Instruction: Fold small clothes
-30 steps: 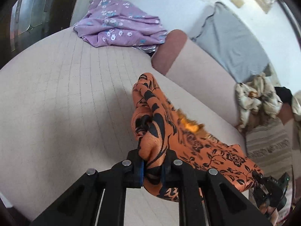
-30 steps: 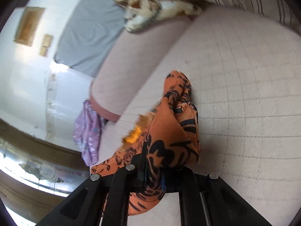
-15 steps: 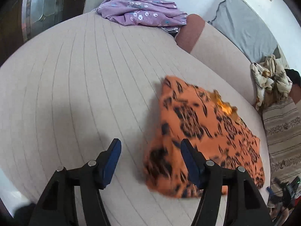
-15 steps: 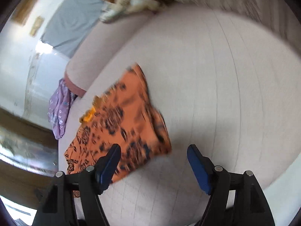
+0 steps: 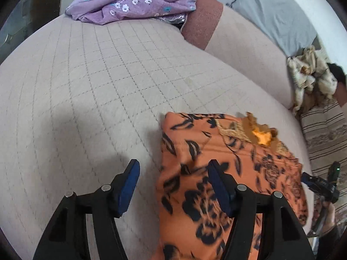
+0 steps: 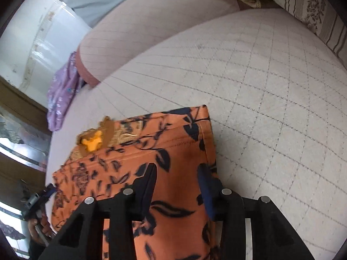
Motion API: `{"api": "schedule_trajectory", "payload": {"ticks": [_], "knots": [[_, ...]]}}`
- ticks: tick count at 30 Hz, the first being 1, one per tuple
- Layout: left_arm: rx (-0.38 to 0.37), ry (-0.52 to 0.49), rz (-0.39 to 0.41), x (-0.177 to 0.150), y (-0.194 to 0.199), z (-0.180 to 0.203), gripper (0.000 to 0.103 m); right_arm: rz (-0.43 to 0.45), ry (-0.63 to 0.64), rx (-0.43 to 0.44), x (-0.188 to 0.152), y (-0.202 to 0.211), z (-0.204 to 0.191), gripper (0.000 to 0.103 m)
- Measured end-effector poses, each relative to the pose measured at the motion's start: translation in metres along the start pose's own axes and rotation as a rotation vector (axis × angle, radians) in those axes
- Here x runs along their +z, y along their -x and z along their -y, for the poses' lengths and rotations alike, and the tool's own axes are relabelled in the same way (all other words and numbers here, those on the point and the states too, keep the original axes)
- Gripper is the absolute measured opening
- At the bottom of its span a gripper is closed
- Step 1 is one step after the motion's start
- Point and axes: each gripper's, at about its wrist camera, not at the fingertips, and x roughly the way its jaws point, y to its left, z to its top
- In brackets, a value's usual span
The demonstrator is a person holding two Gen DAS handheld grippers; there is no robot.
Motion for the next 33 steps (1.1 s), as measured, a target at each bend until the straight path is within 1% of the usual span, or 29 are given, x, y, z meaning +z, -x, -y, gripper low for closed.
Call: {"api": "schedule_trajectory", "payload": {"ticks": [1,2,3,4,6,8,10,13,14,16,17,18,19,20,21,22,23,24,25,26,27,28,29,30,31,33], "knots": [[-0.003,-0.011,-0.007,0.002,-0.003,0.002,0.06,-0.001,-0.003,-0.003,0.0,-0.002,0.002,0.042],[-0.005,-0.026,-0.011,0.004,-0.006,0.004,0.035,-0.005,0.002,-0.004,0.0,-0.005,0.0,0.042],[0.003,-0.044,-0.019,0.005,-0.008,0.007,0.02,-0.009,0.009,-0.012,0.001,-0.008,-0.003,0.042],[0.029,-0.061,-0.032,0.007,-0.012,0.01,0.009,-0.012,0.016,-0.019,0.001,-0.009,-0.004,0.036],[0.039,-0.073,-0.019,0.01,-0.01,0.013,0.006,-0.032,0.029,-0.042,0.005,-0.014,-0.008,0.006],[0.052,-0.107,0.015,0.012,-0.001,0.021,0.005,-0.039,0.067,-0.069,0.007,-0.01,-0.015,0.004],[0.054,-0.148,0.074,0.016,0.016,0.032,0.004,-0.019,0.11,-0.094,0.012,-0.004,-0.027,0.002],[0.035,-0.195,0.179,0.024,0.044,0.047,0.004,0.084,0.169,-0.124,0.022,0.021,-0.049,0.0],[0.037,-0.205,0.196,0.027,0.045,0.051,0.004,0.127,0.175,-0.132,0.028,0.032,-0.053,0.0],[0.061,-0.23,0.185,0.031,0.037,0.055,0.004,0.179,0.162,-0.13,0.036,0.04,-0.049,0.003],[0.075,-0.232,0.172,0.031,0.03,0.055,0.004,0.17,0.138,-0.109,0.039,0.037,-0.042,0.004],[0.082,-0.229,0.143,0.03,0.02,0.052,0.004,0.145,0.109,-0.098,0.04,0.032,-0.035,0.007],[0.092,-0.223,0.122,0.028,0.015,0.045,0.004,0.117,0.065,-0.073,0.039,0.026,-0.026,0.022],[0.107,-0.215,0.109,0.025,0.012,0.041,0.004,0.111,0.028,-0.037,0.036,0.022,-0.017,0.052],[0.113,-0.181,0.052,0.024,0.007,0.037,0.005,0.108,0.003,-0.033,0.031,0.018,-0.009,0.079],[0.117,-0.168,0.025,0.022,0.0,0.031,0.005,0.113,-0.005,-0.044,0.028,0.015,-0.008,0.08],[0.125,-0.162,0.015,0.02,-0.003,0.028,0.006,0.113,-0.009,-0.024,0.024,0.011,-0.003,0.08],[0.131,-0.158,0.004,0.019,-0.006,0.025,0.007,0.1,-0.011,0.0,0.021,0.007,-0.002,0.077],[0.136,-0.154,-0.008,0.019,-0.009,0.023,0.007,0.077,-0.007,0.0,0.021,0.0,-0.002,0.077],[0.134,-0.147,-0.012,0.019,-0.01,0.021,0.007,0.066,0.011,-0.028,0.021,-0.006,-0.004,0.067],[0.133,-0.145,-0.014,0.02,-0.01,0.02,0.007,0.041,0.026,-0.059,0.021,-0.014,-0.004,0.055],[0.135,-0.145,-0.016,0.021,-0.009,0.022,0.007,0.008,0.027,-0.074,0.023,-0.021,-0.003,0.023],[0.137,-0.147,-0.013,0.022,-0.008,0.023,0.006,-0.023,0.027,-0.103,0.023,-0.028,-0.003,0.014],[0.137,-0.154,0.006,0.023,-0.002,0.025,0.006,-0.017,0.065,-0.133,0.023,-0.027,-0.009,0.008],[0.136,-0.161,0.025,0.026,0.003,0.027,0.005,-0.009,0.089,-0.146,0.022,-0.024,-0.014,0.008],[0.127,-0.187,0.093,0.03,0.019,0.034,0.005,0.038,0.15,-0.174,0.022,-0.008,-0.03,0.007]]}}
